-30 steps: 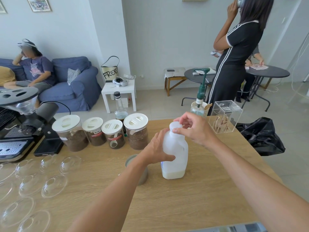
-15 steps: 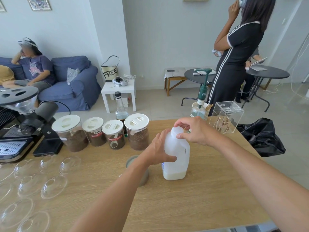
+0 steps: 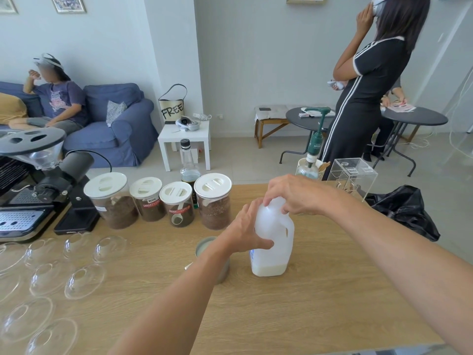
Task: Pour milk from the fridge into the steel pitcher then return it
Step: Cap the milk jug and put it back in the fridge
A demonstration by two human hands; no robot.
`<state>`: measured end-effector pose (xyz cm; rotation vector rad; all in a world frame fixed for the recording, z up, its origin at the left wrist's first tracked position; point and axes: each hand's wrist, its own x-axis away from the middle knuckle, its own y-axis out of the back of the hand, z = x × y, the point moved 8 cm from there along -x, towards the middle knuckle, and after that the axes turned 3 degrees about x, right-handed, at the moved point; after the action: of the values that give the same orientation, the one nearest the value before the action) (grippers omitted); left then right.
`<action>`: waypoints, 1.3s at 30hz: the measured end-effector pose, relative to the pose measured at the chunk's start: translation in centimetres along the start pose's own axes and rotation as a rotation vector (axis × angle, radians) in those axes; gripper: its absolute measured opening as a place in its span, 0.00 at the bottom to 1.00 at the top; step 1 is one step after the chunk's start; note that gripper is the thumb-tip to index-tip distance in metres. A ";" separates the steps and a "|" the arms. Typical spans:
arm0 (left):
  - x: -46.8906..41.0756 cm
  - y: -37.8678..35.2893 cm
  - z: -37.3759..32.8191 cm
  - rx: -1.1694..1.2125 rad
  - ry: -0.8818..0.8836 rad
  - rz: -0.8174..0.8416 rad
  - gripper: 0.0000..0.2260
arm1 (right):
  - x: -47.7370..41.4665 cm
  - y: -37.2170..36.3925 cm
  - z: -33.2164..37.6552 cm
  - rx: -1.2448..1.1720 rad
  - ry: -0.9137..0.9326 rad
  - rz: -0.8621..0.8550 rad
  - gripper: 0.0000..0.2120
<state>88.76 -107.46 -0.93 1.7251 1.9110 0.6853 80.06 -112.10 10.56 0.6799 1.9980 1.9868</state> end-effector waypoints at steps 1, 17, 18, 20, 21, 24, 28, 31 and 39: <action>0.0 0.0 0.0 0.000 -0.001 0.000 0.43 | 0.0 0.0 0.0 -0.004 -0.003 0.005 0.20; 0.2 0.0 -0.4 0.000 0.005 -0.012 0.42 | -0.1 -0.4 0.0 -0.098 0.030 0.027 0.22; 0.3 0.0 -0.4 -0.002 0.002 -0.014 0.42 | -0.1 -0.4 0.0 -0.123 0.034 0.034 0.21; 0.3 0.0 -0.4 -0.002 -0.001 -0.016 0.43 | -0.1 -0.4 -0.2 -0.135 0.036 0.043 0.16; 0.3 0.0 -0.4 -0.001 -0.003 -0.017 0.43 | -0.2 -0.4 -0.3 -0.131 0.029 0.031 0.15; 0.3 0.0 -0.4 0.005 -0.002 -0.019 0.44 | -0.3 -0.4 -0.6 -0.135 -0.019 -0.010 0.14; 0.4 0.0 -0.4 0.000 0.010 -0.014 0.44 | -0.3 -0.8 -0.4 -0.122 -0.021 0.033 0.22; 0.5 0.0 -0.3 -0.004 0.021 -0.016 0.46 | 0.3 0.0 0.0 -0.149 0.004 0.016 0.25; 0.5 -0.1 -0.3 0.002 0.031 -0.011 0.47 | 0.0 0.4 -0.6 -0.025 -0.095 -0.030 0.15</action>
<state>88.45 -106.97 -0.71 1.7133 1.9417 0.7100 79.86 -112.67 11.02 0.7203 1.9143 1.9215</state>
